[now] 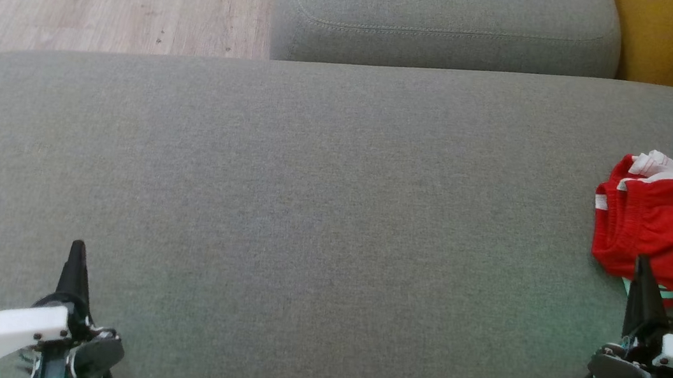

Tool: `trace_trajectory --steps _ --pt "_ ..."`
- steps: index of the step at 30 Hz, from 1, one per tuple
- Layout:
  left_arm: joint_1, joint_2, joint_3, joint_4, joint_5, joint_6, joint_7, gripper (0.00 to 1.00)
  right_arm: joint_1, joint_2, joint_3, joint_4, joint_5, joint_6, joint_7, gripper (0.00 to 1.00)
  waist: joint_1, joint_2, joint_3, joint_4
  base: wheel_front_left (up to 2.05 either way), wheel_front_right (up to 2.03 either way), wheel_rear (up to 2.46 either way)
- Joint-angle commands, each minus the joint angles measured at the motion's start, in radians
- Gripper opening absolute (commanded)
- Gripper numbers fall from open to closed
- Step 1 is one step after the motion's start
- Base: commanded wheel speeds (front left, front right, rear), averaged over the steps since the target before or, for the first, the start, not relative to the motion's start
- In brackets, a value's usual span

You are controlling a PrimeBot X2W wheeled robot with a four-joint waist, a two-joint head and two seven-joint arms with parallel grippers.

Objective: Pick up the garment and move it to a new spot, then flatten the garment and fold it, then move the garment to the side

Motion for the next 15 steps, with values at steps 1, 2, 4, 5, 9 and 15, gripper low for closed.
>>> trace_trajectory --steps 1,2,4,5,9,15 --pt "-0.047 0.007 0.04 -0.037 -0.005 -0.007 0.003 0.0 -0.022 -0.004 0.02 -0.039 0.007 -0.001 0.006 0.0 0.0 0.0 0.0 0.0 0.0 0.0 0.0" --pt "-0.047 0.007 0.04 -0.037 -0.005 -0.007 0.003 0.0 -0.022 -0.004 0.02 -0.039 0.007 -0.001 0.006 0.0 0.0 0.0 0.0 0.0 0.0 0.0 0.0" --pt "-0.047 0.007 0.04 -0.037 -0.005 -0.007 0.003 0.0 -0.022 -0.004 0.02 -0.039 0.007 -0.001 0.006 0.0 0.0 0.0 0.0 0.0 0.0 0.0 0.0" --pt "-0.047 0.007 0.04 -0.037 -0.005 -0.007 0.003 0.0 -0.022 -0.004 0.02 -0.039 0.007 -0.001 0.006 0.0 0.0 0.0 0.0 0.0 0.0 0.0 0.0" --pt "-0.047 0.007 0.04 -0.037 -0.005 -0.007 0.003 0.0 -0.022 -0.004 0.02 -0.039 0.007 -0.001 0.006 0.0 0.0 0.0 0.0 0.0 0.0 0.0 0.0" --pt "-0.047 0.007 0.04 -0.037 -0.005 -0.007 0.003 0.0 -0.022 -0.004 0.02 -0.039 0.007 -0.001 0.006 0.0 0.0 0.0 0.0 0.0 0.0 0.0 0.0"
